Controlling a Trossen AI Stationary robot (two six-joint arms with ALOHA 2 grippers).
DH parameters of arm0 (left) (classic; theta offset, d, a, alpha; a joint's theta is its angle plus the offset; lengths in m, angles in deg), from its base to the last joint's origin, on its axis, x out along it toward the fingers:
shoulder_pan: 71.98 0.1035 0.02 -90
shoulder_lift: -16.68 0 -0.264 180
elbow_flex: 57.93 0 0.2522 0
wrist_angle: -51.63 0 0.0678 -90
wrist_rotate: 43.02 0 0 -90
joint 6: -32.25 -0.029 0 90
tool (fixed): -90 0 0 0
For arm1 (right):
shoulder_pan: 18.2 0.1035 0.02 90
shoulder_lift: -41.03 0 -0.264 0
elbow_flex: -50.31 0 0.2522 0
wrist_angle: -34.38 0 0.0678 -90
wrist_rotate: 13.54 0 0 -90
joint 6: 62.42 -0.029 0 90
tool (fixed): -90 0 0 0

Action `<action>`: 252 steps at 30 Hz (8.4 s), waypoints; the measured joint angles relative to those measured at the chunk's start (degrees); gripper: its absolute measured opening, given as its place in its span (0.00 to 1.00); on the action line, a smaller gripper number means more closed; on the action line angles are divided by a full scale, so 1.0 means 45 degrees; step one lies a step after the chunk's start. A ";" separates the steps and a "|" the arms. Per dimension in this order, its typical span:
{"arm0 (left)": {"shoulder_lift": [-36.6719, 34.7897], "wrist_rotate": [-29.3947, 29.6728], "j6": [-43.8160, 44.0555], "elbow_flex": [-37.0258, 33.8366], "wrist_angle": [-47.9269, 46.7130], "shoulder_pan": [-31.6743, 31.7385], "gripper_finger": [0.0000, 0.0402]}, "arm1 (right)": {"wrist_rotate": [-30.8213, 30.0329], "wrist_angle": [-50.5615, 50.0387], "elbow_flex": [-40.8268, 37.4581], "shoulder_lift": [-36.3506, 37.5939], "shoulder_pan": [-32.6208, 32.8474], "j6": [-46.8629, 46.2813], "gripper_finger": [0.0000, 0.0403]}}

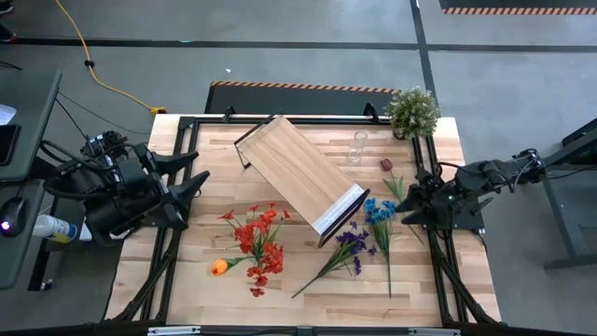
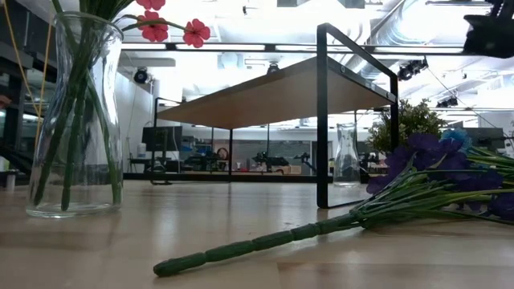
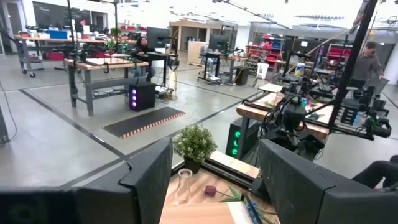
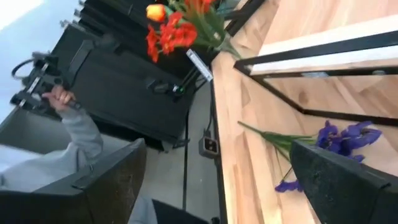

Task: Pick and place flowers into a vace then onto a shelf
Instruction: Put the red tulip into the top transparent vase

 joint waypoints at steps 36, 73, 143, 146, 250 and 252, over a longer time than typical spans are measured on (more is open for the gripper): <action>0.0015 -0.0001 -0.0045 0.0000 -0.0583 0.0000 0.67 | -0.4513 -1.2735 0.4230 -0.1958 -0.0009 -0.3457 0.95; 0.0015 -0.0004 -0.0001 0.0000 -0.0931 0.0000 0.68 | -0.5845 -1.1202 0.3575 -0.4196 -0.3094 -0.3306 0.93; 0.0019 -0.0001 0.0019 -0.0005 -0.1651 -0.0005 0.67 | -0.3892 -0.9586 0.3570 -0.8660 -0.8456 0.3987 0.93; 0.0019 -0.0001 0.0101 -0.0004 -0.1670 0.0000 0.68 | -0.3881 -0.9895 0.3560 -0.9041 -0.8456 0.3918 0.93; 0.0019 -0.0001 0.0154 -0.0005 -0.1676 -0.0005 0.67 | -0.1091 -0.3396 0.1137 -1.4508 -1.1094 0.4904 0.77; 0.0023 -0.0001 0.0154 -0.0005 -0.1675 -0.0005 0.67 | -0.1132 -0.3479 0.1141 -1.4503 -1.1094 0.4904 0.76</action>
